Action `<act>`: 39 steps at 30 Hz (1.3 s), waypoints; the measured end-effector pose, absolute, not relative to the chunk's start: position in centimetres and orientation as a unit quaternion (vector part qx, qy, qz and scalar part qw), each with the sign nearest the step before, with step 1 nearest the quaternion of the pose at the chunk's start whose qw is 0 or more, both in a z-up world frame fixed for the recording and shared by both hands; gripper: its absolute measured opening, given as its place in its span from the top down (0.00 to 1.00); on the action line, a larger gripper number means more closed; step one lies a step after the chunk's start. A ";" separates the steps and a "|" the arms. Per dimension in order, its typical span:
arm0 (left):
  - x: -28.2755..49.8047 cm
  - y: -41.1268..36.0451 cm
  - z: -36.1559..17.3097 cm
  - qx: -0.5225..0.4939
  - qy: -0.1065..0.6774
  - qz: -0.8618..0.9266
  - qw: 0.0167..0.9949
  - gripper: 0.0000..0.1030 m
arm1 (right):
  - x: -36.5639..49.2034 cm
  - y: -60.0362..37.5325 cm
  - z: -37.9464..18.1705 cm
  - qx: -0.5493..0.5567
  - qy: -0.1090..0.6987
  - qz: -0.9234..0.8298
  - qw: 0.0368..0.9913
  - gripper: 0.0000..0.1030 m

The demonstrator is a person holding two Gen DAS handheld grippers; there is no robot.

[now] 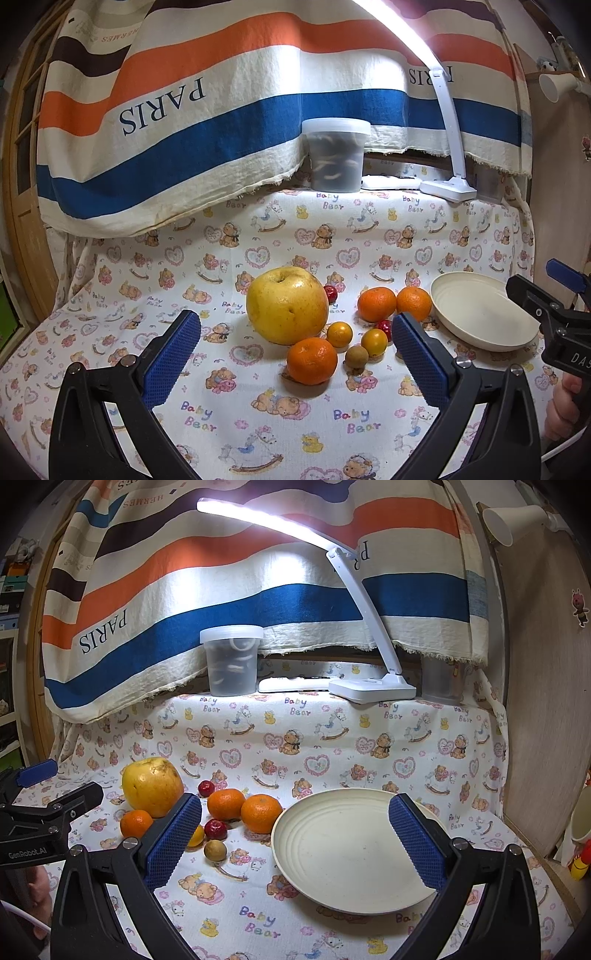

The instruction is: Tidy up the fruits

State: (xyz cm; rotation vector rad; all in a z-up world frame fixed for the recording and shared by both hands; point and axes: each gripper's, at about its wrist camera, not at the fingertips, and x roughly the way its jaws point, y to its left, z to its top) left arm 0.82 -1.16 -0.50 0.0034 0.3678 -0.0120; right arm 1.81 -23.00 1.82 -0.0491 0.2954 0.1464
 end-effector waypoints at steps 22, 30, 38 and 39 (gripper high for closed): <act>1.9 0.0 -1.1 -0.012 0.219 -0.014 0.976 0.00 | 2.4 -23.0 1.8 -0.049 0.152 0.072 0.985 0.02; 2.1 1.3 0.9 -0.029 0.219 -0.036 0.975 0.01 | 3.0 -24.9 3.2 -0.005 0.168 0.081 0.982 0.08; 3.6 3.9 1.6 -0.048 0.262 -0.038 0.963 0.15 | 2.6 -24.0 6.2 0.005 0.182 0.099 0.978 0.16; 3.8 4.2 1.5 -0.056 0.269 -0.039 0.961 0.16 | 2.9 -23.4 6.2 0.007 0.198 0.110 0.974 0.17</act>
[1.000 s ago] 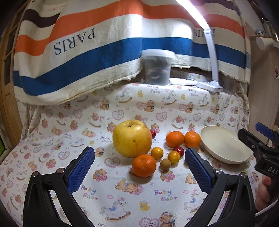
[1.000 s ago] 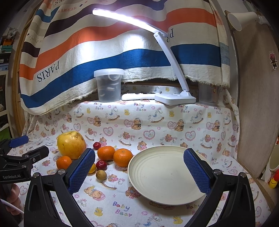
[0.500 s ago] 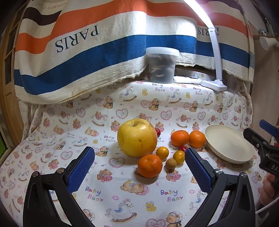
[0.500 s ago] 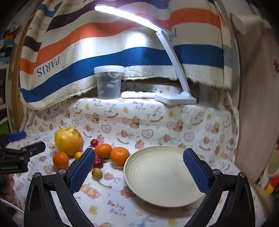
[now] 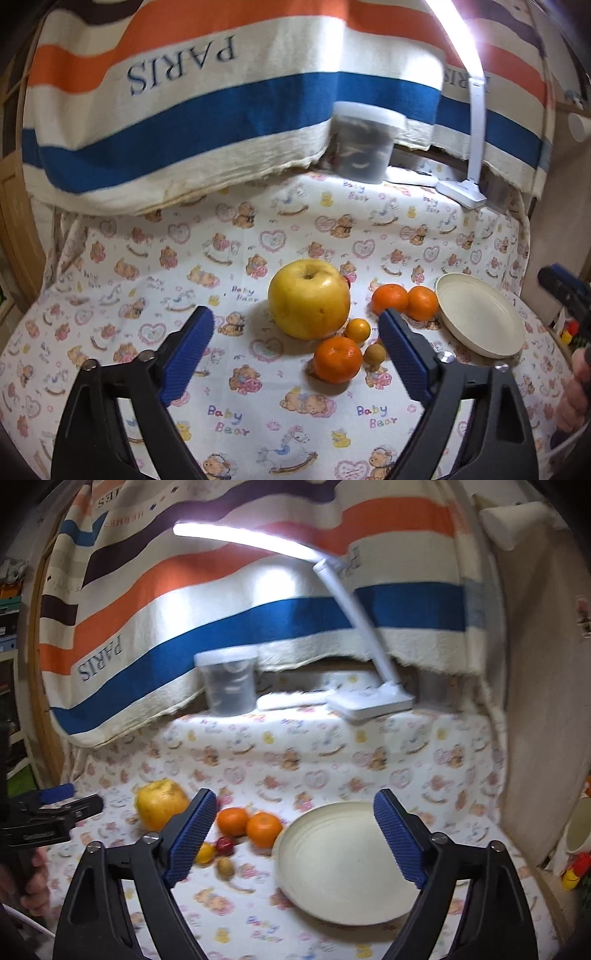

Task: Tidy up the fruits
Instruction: 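Grasp the small brown fruit with the right tool while the left tool approaches a mandarin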

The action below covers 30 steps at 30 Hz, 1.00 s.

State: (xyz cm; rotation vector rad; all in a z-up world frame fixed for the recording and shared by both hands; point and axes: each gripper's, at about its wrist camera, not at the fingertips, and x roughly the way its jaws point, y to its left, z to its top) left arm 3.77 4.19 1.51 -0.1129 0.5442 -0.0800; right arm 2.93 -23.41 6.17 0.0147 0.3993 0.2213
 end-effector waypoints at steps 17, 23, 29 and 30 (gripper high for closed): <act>5.5 4.4 -0.6 -0.060 0.321 -0.027 0.945 0.10 | 11.5 -16.9 -2.8 0.010 0.424 0.146 0.894 0.53; 6.0 4.9 -1.1 -0.078 0.337 -0.030 0.938 0.10 | 13.1 -16.1 -4.1 0.001 0.442 0.154 0.884 0.61; 6.1 4.5 -1.3 -0.068 0.339 -0.028 0.938 0.10 | 13.4 -15.4 -4.8 -0.014 0.449 0.166 0.878 0.72; 6.2 4.4 -1.4 -0.066 0.341 -0.029 0.937 0.10 | 13.4 -15.4 -4.7 -0.015 0.446 0.168 0.879 0.75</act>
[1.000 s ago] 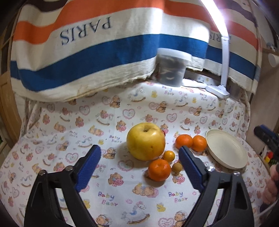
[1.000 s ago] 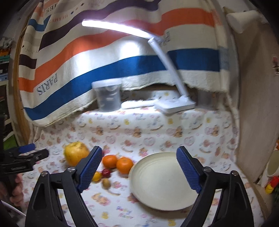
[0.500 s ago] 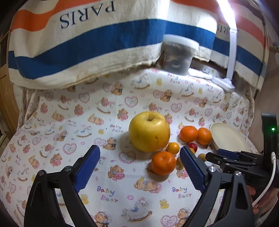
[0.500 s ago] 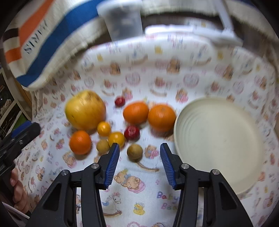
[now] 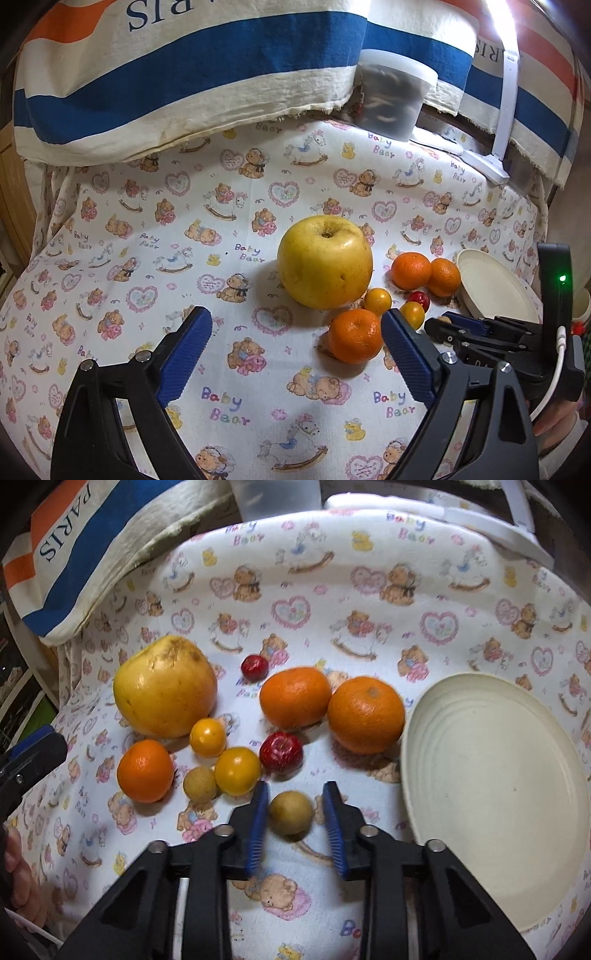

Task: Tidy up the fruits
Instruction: 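Grasp the small brown fruit with the right tool while the left tool approaches a mandarin, then grasp the mandarin with the left tool and lift it while the right tool lifts the brown fruit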

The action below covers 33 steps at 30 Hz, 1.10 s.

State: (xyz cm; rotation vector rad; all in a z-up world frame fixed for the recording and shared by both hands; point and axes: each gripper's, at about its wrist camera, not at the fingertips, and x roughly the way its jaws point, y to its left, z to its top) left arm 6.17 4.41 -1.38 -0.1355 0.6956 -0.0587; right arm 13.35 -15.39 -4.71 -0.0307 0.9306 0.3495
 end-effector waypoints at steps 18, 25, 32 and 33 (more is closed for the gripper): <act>6.6 3.3 -2.4 -0.086 0.356 -0.105 0.925 0.17 | 9.6 -16.6 -0.9 -0.025 0.311 0.141 0.940 0.76; 7.4 3.7 -1.8 -0.109 0.391 -0.067 0.911 0.31 | 9.6 -17.1 -0.8 -0.010 0.307 0.136 0.942 0.76; 9.7 1.3 -1.7 -0.085 0.438 -0.069 0.892 0.31 | 8.9 -16.7 -0.5 -0.022 0.292 0.134 0.947 0.76; 10.2 0.9 -2.2 -0.087 0.454 -0.072 0.884 0.31 | 8.8 -16.7 -0.4 -0.024 0.290 0.134 0.947 0.76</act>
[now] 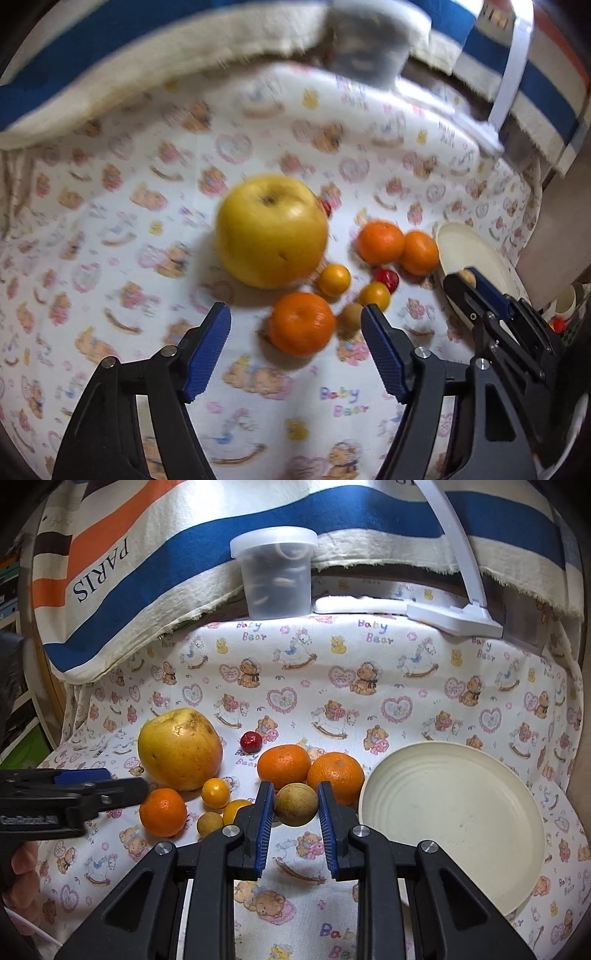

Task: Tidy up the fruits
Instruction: 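Grasp the mandarin with the left tool and lift it while the right tool lifts the brown fruit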

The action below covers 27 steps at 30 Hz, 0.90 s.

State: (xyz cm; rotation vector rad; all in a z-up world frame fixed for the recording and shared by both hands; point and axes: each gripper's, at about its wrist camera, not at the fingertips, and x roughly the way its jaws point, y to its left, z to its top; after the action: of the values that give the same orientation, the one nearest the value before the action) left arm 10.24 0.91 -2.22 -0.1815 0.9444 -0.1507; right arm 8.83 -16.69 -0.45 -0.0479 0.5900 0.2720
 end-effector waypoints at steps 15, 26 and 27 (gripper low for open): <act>10.1 0.3 -4.8 -0.069 0.464 -0.065 0.881 0.58 | 8.7 -16.5 -0.3 -0.032 0.289 0.133 0.947 0.76; 6.5 0.3 0.1 -0.064 0.320 -0.084 0.941 0.58 | 8.1 -16.5 0.0 -0.035 0.271 0.127 0.954 0.76; 6.3 0.1 0.4 -0.062 0.306 -0.082 0.946 0.58 | 7.9 -16.6 0.2 -0.034 0.264 0.124 0.956 0.76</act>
State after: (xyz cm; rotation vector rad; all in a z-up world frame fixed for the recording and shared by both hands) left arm 6.32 0.14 0.39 -0.1267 0.6233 -0.1672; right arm 7.91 -16.63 0.18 -0.0688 0.5364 0.2509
